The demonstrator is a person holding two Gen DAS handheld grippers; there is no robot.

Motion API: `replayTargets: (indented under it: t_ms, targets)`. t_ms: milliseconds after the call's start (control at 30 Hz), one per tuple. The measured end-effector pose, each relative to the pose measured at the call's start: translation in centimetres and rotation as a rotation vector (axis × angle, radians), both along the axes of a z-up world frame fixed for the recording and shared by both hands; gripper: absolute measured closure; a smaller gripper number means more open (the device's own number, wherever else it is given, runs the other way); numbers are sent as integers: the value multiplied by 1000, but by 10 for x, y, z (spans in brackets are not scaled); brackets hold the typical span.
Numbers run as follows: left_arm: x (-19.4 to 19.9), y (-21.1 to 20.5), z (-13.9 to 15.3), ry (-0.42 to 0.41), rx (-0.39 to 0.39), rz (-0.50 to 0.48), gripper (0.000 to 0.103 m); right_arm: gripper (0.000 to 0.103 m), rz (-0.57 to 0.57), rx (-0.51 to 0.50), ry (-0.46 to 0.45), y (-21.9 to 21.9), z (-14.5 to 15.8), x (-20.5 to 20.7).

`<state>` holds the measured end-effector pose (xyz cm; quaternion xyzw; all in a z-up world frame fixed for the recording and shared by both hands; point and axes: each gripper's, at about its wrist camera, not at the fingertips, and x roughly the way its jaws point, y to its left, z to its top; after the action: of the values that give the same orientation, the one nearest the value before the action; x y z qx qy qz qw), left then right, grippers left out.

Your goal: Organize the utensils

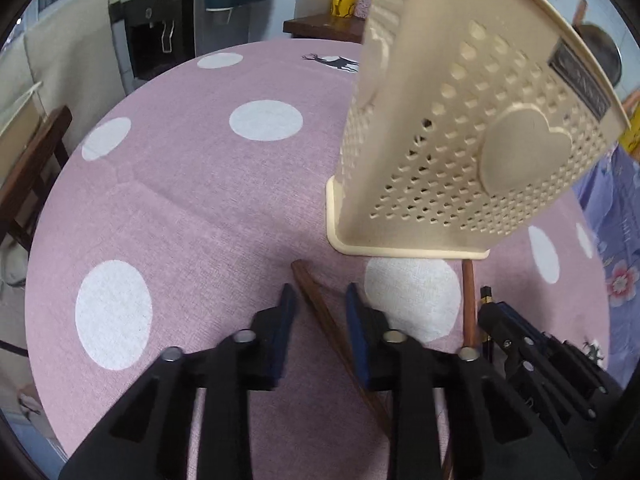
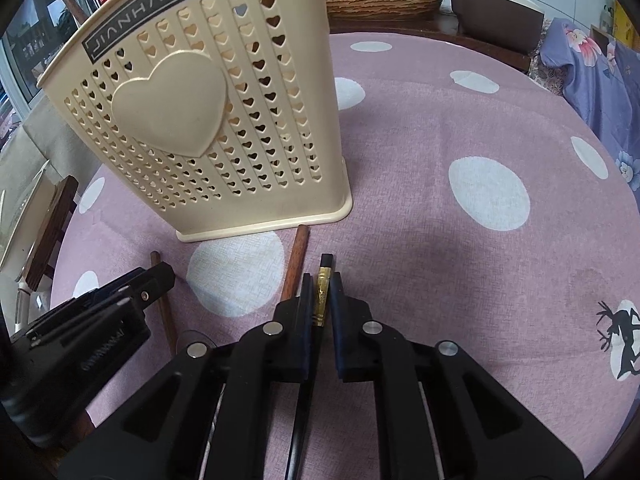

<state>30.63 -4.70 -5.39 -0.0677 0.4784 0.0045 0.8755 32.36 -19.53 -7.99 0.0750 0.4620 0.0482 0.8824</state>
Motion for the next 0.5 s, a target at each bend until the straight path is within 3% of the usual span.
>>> replayTargets:
  t_ms: [67,200,500]
  targets:
    - [-4,-5,0,-8,32,-6,89,94,-3,-8,-5,2,0,-1]
    - [-6,-5,1,-14,26,-3,90,94,-11,9,-9,4,-1,-4]
    - [0,13,10,-44,-77,9,92,95,-40,128,-32,-17,3,-4]
